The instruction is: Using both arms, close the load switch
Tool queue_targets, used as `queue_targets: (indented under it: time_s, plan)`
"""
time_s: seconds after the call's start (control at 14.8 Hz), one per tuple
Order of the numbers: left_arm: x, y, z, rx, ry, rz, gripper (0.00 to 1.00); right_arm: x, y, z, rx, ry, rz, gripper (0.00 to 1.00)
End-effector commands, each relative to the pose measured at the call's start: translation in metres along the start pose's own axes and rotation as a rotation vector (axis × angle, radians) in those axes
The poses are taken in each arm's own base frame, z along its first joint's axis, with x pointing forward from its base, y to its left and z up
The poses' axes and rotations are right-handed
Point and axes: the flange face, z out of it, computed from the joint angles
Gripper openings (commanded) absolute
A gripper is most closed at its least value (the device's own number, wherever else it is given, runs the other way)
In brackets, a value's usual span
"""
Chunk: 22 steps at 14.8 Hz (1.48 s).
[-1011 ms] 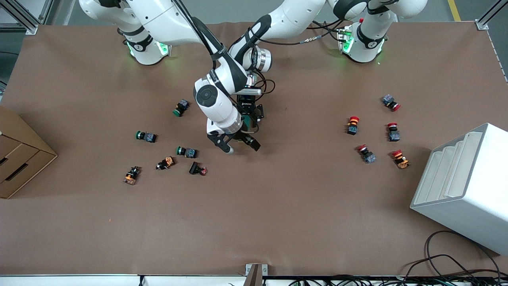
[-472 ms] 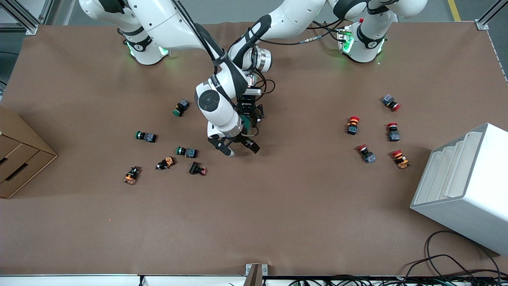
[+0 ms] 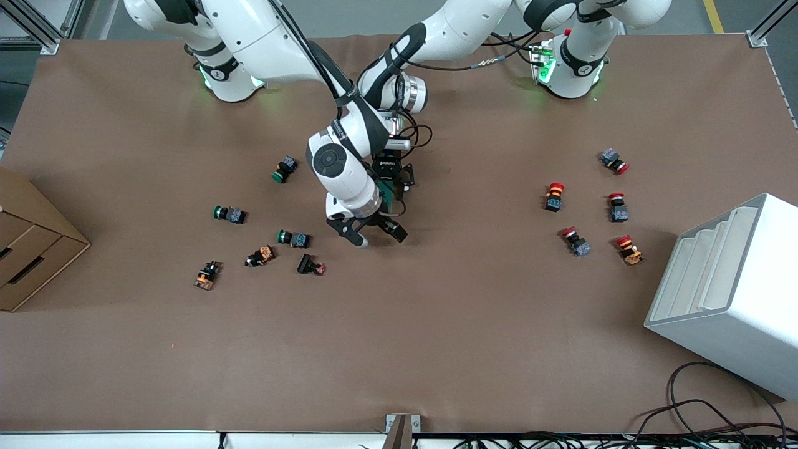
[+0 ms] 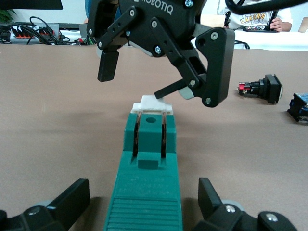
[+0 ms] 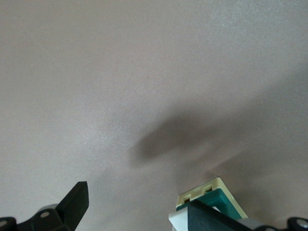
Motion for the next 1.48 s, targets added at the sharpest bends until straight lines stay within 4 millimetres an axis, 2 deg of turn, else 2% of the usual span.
queue_targets:
  time_s: [0.0, 0.2, 0.34, 0.47, 0.54, 0.81, 0.94, 1.15, 1.28, 1.42]
  plan:
    - [-0.024, -0.011, 0.012, 0.053, -0.068, -0.032, 1.00, 0.019, -0.003, 0.001, 0.006, 0.028, -0.032, 1.00]
    - [-0.030, -0.015, 0.011, 0.057, -0.073, -0.020, 1.00, 0.051, -0.011, -0.016, -0.011, 0.027, -0.038, 1.00]
    - [-0.034, -0.018, 0.011, 0.060, -0.080, -0.011, 1.00, 0.083, -0.010, -0.031, -0.042, 0.007, -0.079, 1.00]
    - [-0.031, -0.018, 0.010, 0.063, -0.080, -0.010, 1.00, 0.121, -0.008, -0.072, -0.056, -0.019, -0.128, 1.00]
    - [-0.029, -0.017, 0.010, 0.073, -0.083, -0.018, 1.00, 0.147, -0.001, -0.096, -0.075, -0.043, -0.167, 1.00]
    - [-0.025, -0.013, 0.003, 0.107, -0.117, 0.037, 1.00, 0.227, 0.047, -0.170, -0.120, -0.148, -0.366, 1.00]
    - [-0.011, -0.009, 0.005, 0.134, -0.123, 0.007, 1.00, 0.263, 0.076, -0.209, -0.159, -0.162, -0.458, 1.00]
    - [0.029, 0.005, 0.024, 0.190, -0.164, -0.009, 1.00, 0.299, 0.119, -0.262, -0.280, -0.172, -0.577, 1.00]
    - [0.061, 0.021, 0.035, 0.259, -0.223, -0.033, 1.00, 0.318, 0.134, -0.300, -0.298, -0.168, -0.652, 1.00]
    - [0.105, 0.043, 0.042, 0.316, -0.316, -0.066, 1.00, 0.338, 0.146, -0.344, -0.329, -0.202, -0.646, 1.00]
